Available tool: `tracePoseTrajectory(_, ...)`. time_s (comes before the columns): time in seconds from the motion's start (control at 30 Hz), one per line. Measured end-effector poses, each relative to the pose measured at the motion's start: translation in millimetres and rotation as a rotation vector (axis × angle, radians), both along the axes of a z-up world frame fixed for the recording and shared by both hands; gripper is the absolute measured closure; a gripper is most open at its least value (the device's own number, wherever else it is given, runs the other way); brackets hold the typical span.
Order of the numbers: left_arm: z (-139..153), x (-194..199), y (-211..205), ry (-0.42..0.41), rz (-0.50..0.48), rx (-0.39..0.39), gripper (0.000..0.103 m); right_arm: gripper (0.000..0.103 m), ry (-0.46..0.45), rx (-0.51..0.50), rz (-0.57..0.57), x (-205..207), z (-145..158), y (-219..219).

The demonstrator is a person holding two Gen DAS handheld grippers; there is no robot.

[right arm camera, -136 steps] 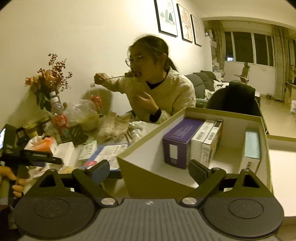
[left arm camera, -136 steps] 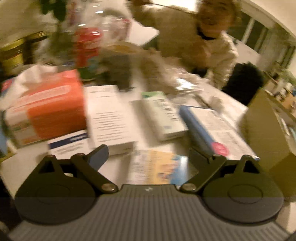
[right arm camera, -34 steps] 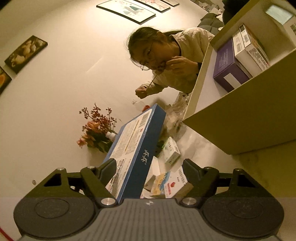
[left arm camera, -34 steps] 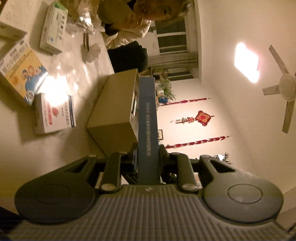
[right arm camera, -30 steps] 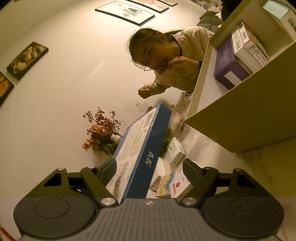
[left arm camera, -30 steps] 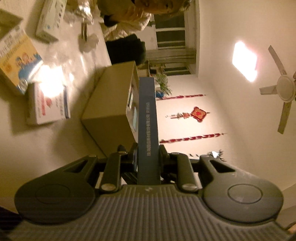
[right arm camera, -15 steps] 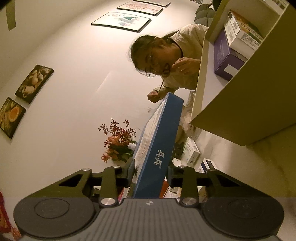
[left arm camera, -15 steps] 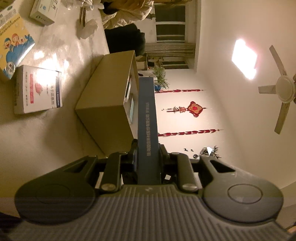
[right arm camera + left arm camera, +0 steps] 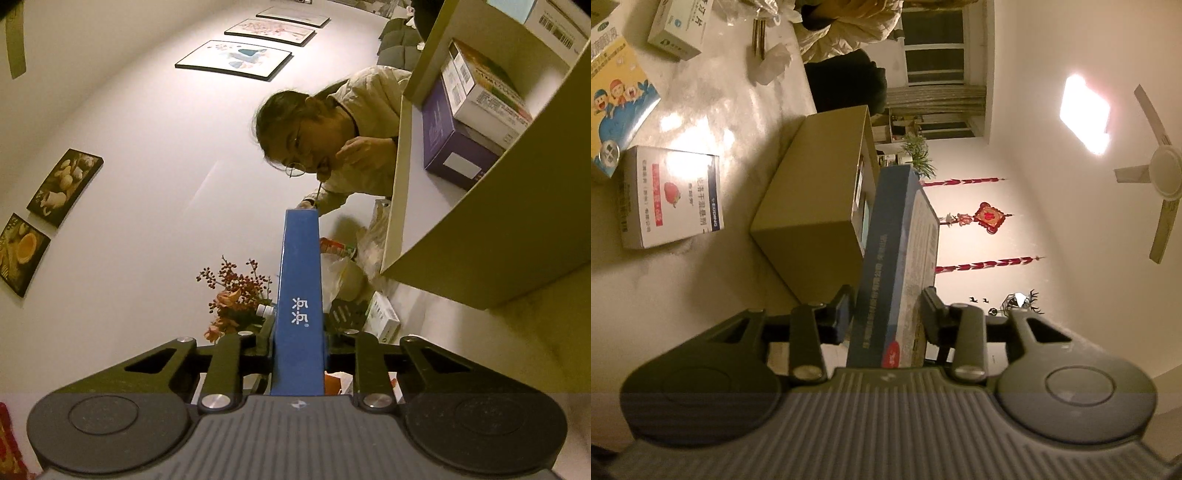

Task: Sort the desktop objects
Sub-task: 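Grasp the blue-and-white box with the right gripper while the left gripper releases it, then carry the blue box with the right gripper and lower it into the beige box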

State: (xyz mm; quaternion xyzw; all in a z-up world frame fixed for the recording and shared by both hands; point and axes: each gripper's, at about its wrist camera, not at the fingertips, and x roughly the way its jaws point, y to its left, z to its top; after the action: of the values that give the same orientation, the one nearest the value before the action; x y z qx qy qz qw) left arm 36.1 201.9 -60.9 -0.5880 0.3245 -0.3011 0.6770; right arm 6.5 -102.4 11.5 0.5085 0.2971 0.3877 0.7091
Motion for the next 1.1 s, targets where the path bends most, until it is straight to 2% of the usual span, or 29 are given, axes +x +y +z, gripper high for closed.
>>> tracePoseTrajectory(0.2, 0, 1, 3, 0.004, 0.015, 0.031, 0.059, 0.079, 0.007, -0.037, -0.026, 5, 5, -4)
tracePoseTrajectory(0.47, 9, -7, 8, -0.026, 0.055, 0.141, 0.047, 0.079, -0.012, -0.112, -0.095, 21, 30, -26)
tracePoseTrajectory(0.53, 10, -9, 9, -0.028, 0.063, 0.158, 0.041, 0.079, -0.017, -0.133, -0.117, 27, 37, -34)
tracePoseTrajectory(0.67, 10, -11, 12, -0.036, 0.077, 0.18, 0.018, 0.079, -0.021, -0.172, -0.172, 40, 50, -52)
tracePoseTrajectory(0.83, 11, -12, 13, -0.044, 0.09, 0.206, 0.002, 0.079, -0.012, -0.228, -0.24, 58, 63, -74)
tracePoseTrajectory(1.1, 6, -10, 16, -0.026, 0.09, 0.213, 0.0, 0.079, 0.029, -0.338, -0.31, 91, 71, -95)
